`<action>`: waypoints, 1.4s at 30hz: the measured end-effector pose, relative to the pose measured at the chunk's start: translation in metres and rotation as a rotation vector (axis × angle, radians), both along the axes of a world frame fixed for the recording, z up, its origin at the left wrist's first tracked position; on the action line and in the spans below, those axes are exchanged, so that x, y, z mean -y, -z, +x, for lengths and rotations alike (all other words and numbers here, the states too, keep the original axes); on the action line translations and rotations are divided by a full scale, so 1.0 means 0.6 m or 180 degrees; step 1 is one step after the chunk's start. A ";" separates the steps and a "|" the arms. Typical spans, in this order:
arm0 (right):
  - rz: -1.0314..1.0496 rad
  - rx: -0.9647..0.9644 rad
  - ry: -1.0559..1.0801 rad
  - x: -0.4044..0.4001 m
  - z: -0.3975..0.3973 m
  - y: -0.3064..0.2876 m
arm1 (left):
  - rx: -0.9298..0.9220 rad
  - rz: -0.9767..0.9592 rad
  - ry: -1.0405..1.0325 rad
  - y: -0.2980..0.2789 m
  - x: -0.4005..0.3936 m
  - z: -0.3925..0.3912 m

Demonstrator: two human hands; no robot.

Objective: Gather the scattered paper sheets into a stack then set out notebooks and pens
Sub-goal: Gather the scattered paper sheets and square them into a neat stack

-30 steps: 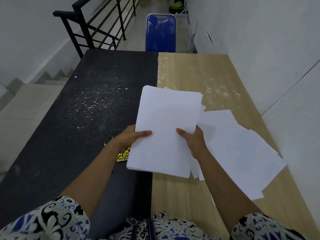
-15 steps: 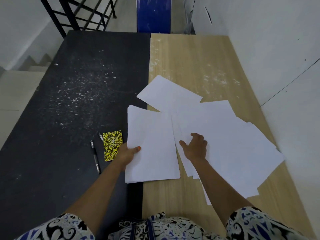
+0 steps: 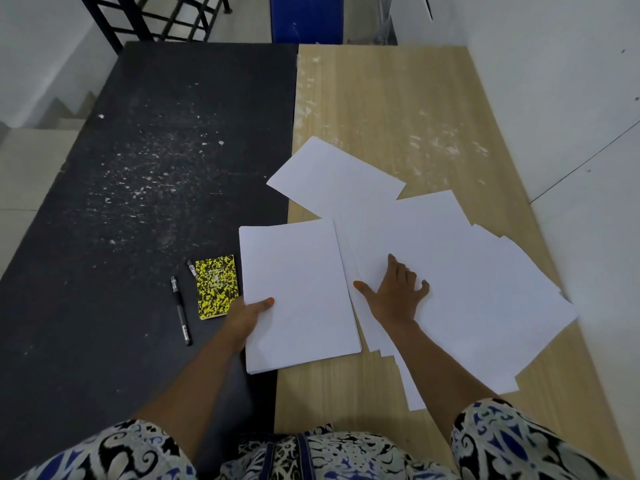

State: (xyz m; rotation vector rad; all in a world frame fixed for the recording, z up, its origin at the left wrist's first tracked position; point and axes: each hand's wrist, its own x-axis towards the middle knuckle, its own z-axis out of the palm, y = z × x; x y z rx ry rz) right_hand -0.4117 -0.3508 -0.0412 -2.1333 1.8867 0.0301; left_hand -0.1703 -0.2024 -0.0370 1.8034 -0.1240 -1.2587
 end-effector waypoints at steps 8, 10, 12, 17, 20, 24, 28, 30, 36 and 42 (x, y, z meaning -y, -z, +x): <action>-0.0747 0.0239 0.0054 0.002 -0.010 0.022 | 0.0009 -0.0025 -0.0006 0.001 0.004 0.001; -0.0906 0.0597 0.0173 0.009 -0.010 0.013 | -0.0005 -0.0029 -0.0025 0.004 0.003 0.002; -0.1005 0.1136 -0.0066 0.010 -0.012 0.003 | -0.0022 -0.0058 -0.0045 0.006 0.002 0.003; -0.0573 0.1715 -0.0901 -0.024 -0.005 -0.008 | -0.0036 -0.0137 -0.0033 0.002 0.003 0.001; -0.0710 0.1448 -0.1309 -0.048 0.004 -0.002 | -0.0014 -0.0127 -0.0027 0.002 0.001 0.002; -0.1011 0.1202 -0.1024 -0.053 -0.002 -0.010 | 0.0001 -0.0169 -0.0028 0.001 0.000 0.000; -0.1276 0.1332 -0.0818 -0.042 -0.005 -0.021 | -0.0018 -0.0211 -0.0046 0.002 -0.001 0.001; -0.1275 0.1573 -0.0993 -0.037 -0.005 -0.025 | -0.0013 -0.0216 -0.0057 0.004 -0.001 0.002; -0.1124 0.1920 -0.2284 -0.059 0.007 -0.027 | 0.0294 -0.0126 -0.0082 -0.003 0.005 -0.003; -0.0030 0.1033 -0.2733 -0.086 -0.014 0.000 | 0.0147 -0.0098 -0.0195 -0.012 0.010 -0.009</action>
